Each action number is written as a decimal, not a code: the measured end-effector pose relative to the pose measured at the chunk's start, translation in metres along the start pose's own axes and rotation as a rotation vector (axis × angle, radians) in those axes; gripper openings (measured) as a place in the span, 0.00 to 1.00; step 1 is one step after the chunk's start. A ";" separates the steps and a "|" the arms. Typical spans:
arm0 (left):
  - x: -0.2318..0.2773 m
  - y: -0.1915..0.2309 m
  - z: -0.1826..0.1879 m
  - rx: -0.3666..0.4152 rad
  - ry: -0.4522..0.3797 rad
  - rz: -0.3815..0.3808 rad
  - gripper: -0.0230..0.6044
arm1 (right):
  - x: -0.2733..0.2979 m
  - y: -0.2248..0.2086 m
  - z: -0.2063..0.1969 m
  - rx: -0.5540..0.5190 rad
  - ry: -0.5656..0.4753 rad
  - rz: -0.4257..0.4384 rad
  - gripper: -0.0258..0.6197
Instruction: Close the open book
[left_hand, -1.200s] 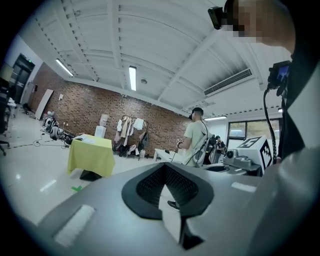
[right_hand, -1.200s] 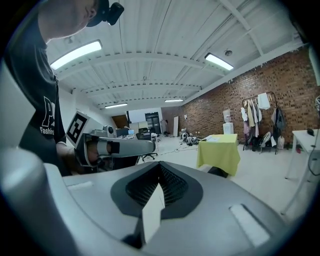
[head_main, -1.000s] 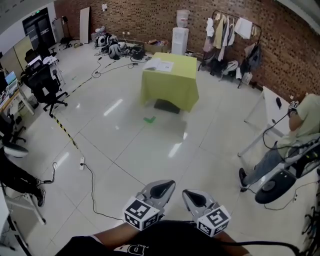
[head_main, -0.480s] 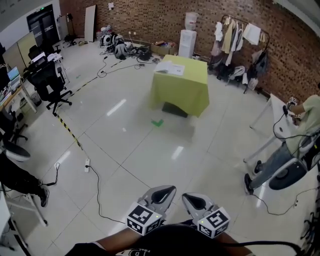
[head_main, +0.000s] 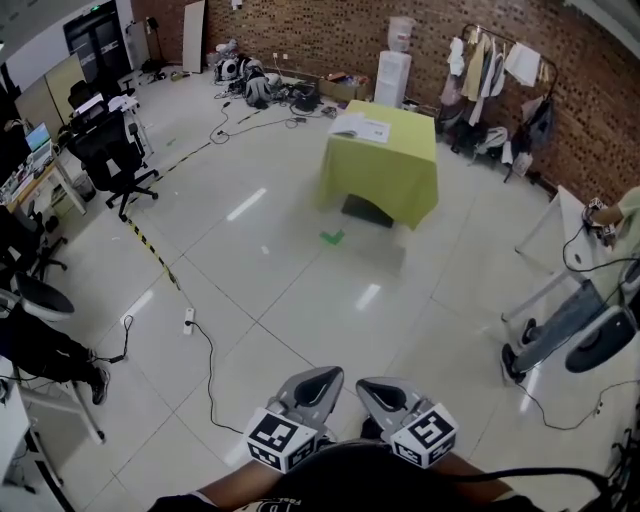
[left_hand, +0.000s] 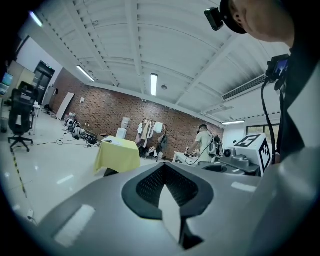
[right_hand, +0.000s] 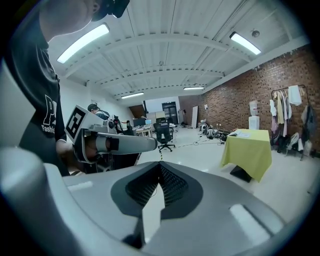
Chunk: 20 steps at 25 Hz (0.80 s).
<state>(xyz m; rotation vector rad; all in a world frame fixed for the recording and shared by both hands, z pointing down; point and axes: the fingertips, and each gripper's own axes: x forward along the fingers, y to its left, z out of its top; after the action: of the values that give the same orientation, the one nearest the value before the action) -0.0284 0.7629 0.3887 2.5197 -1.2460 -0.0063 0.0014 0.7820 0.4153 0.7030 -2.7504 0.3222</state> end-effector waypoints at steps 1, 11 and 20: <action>0.001 0.003 0.000 0.003 -0.003 0.006 0.05 | 0.001 0.000 0.000 -0.005 -0.002 0.005 0.05; 0.024 0.029 0.017 0.021 -0.001 0.072 0.05 | 0.017 -0.036 0.016 0.021 -0.052 0.030 0.05; 0.091 0.046 0.035 0.033 0.007 0.056 0.05 | 0.032 -0.103 0.033 0.025 -0.090 0.042 0.05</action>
<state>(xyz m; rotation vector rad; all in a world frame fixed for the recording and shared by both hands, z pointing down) -0.0134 0.6564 0.3814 2.5095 -1.3243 0.0367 0.0180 0.6708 0.4101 0.6831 -2.8545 0.3425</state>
